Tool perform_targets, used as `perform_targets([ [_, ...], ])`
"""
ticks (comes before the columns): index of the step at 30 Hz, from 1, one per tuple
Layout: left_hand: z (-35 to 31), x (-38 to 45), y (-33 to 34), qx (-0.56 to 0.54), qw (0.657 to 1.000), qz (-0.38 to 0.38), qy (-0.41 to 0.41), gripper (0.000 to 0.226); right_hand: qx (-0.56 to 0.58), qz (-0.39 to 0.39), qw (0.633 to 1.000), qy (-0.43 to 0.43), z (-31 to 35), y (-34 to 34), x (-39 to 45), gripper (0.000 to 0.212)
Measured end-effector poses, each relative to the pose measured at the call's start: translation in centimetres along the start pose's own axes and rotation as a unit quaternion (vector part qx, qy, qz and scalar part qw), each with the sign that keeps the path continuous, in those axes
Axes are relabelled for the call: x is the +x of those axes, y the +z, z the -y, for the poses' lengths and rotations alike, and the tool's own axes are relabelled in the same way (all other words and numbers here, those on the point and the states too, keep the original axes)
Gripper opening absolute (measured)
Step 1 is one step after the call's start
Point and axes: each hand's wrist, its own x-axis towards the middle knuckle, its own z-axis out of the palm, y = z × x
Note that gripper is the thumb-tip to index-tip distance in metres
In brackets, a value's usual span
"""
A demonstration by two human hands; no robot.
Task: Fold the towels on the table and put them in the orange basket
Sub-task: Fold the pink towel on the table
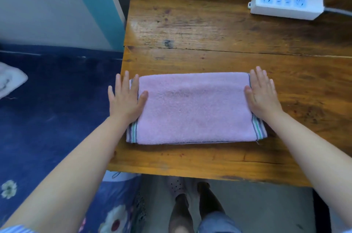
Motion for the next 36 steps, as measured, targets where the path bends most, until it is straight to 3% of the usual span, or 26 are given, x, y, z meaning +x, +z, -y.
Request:
perform_targets([
  [2, -0.9, -0.6, -0.6, 0.038, 0.998, -0.040, 0.034, 0.062, 0.055, -0.023, 0.998, 0.035, -0.1, 0.0, -1.2, 0.056],
  [5, -3.8, -1.5, -0.6, 0.061, 0.978, -0.121, 0.158, 0.062, 0.128, -0.103, 0.979, 0.121, 0.8, -0.1, -4.0, 0.060],
  [8, -7.6, -2.5, -0.5, 0.032, 0.979, -0.048, 0.197, 0.056, 0.135, -0.082, 0.967, 0.198, 2.5, 0.3, -6.3, 0.070],
  [11, -10.4, -3.1, 0.5, 0.009, 0.980, -0.016, 0.199, 0.072, 0.161, -0.035, 0.960, 0.225, 3.8, 1.0, -7.2, 0.078],
  [14, -10.9, -3.3, 2.2, 0.020, 0.985, 0.009, 0.172, 0.076, 0.222, -0.037, 0.942, 0.250, 4.4, 0.7, -6.7, 0.083],
  [17, -10.9, -3.4, 2.7, 0.029, 0.984, -0.012, 0.174, 0.091, 0.265, -0.030, 0.912, 0.310, 3.8, -0.2, -5.6, 0.070],
  [19, -11.0, -3.4, 2.8, 0.027, 0.985, -0.013, 0.171, 0.095, 0.303, -0.030, 0.895, 0.325, 3.4, -0.4, -5.1, 0.044],
  [21, -11.3, -3.5, 2.8, 0.024, 0.986, -0.015, 0.164, 0.093, 0.346, -0.032, 0.883, 0.316, 2.9, -0.6, -5.1, 0.020],
  [23, -11.6, -3.7, 2.9, 0.025, 0.987, -0.014, 0.157, 0.088, 0.412, -0.025, 0.860, 0.299, 2.6, -1.0, -5.3, 0.010],
  [25, -12.0, -3.7, 3.0, 0.027, 0.988, -0.017, 0.149, 0.088, 0.437, -0.009, 0.856, 0.274, 2.3, -1.9, -5.5, 0.008],
  [27, -12.1, -3.7, 3.0, 0.031, 0.989, -0.015, 0.143, 0.088, 0.414, -0.009, 0.878, 0.239, 2.2, -2.8, -5.5, 0.007],
  [31, -11.9, -3.7, 2.5, 0.023, 0.990, 0.003, 0.138, 0.065, 0.400, 0.010, 0.903, 0.154, 3.3, -5.1, -6.2, 0.007],
  [34, -10.8, -3.8, 1.7, -0.046, 0.991, -0.009, 0.129, 0.065, 0.435, 0.041, 0.897, 0.064, 5.3, -6.8, -7.2, 0.008],
  [36, -9.6, -4.4, 1.2, -0.159, 0.978, -0.054, 0.122, 0.078, 0.459, 0.053, 0.887, 0.019, 7.2, -7.4, -7.8, 0.011],
])
